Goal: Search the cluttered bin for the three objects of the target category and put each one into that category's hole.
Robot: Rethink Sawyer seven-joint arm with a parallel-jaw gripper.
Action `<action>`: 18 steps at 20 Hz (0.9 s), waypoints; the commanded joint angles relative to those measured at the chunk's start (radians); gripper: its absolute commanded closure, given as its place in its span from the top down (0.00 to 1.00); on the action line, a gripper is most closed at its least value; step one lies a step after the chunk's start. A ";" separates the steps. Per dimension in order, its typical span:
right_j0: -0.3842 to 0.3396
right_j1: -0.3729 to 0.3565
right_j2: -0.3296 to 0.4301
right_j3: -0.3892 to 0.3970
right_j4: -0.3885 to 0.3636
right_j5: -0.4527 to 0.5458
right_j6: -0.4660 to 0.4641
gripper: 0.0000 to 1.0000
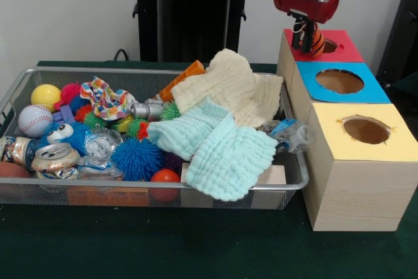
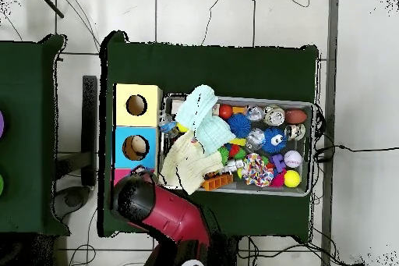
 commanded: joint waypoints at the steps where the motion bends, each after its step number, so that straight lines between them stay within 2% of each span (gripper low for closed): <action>1: -0.021 -0.025 0.110 0.119 0.068 -0.108 0.254 0.00; 8: 0.013 -0.010 0.127 0.138 0.099 -0.158 0.295 0.00; 18: 0.089 -0.002 0.089 0.110 0.149 -0.124 0.330 0.00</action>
